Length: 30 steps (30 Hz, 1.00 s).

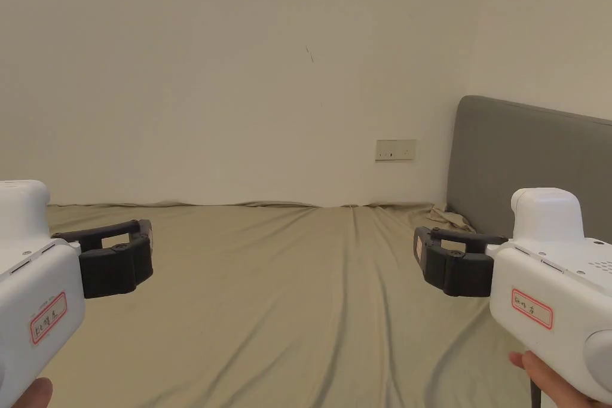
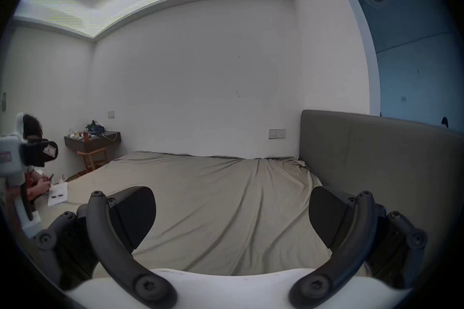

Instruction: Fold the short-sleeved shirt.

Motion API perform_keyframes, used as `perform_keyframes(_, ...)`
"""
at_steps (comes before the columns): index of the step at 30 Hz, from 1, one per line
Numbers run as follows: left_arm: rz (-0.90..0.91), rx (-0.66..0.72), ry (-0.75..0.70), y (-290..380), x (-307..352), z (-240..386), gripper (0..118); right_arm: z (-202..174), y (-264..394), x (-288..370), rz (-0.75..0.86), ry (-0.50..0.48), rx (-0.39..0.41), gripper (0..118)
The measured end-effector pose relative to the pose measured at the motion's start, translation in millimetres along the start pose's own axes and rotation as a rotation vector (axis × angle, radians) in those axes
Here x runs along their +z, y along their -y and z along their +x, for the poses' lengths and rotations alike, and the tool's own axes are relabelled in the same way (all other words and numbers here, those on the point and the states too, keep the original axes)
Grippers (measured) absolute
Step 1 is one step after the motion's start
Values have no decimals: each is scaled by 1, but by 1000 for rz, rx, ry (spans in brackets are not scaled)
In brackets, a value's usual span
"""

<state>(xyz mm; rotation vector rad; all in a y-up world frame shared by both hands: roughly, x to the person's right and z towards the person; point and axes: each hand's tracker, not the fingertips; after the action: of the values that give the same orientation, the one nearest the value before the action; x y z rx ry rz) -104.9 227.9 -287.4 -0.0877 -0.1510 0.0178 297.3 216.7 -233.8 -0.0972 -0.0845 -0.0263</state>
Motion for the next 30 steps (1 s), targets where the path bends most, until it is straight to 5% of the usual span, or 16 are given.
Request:
perform_keyframes(5,4,3,9,1,-2,0,118,-2,-6,-7,-54,74,-91,118)
perform_keyframes(8,0,2,13,1,-4,0,118,4,-11,-12,-116,34,-166,118)
perform_keyframes(16,-6,0,22,1,-6,4,118,4,-12,-7,-25,-49,-186,118)
perform_keyframes(30,-8,9,42,0,-9,9,118,19,-12,-7,31,-123,-375,118)
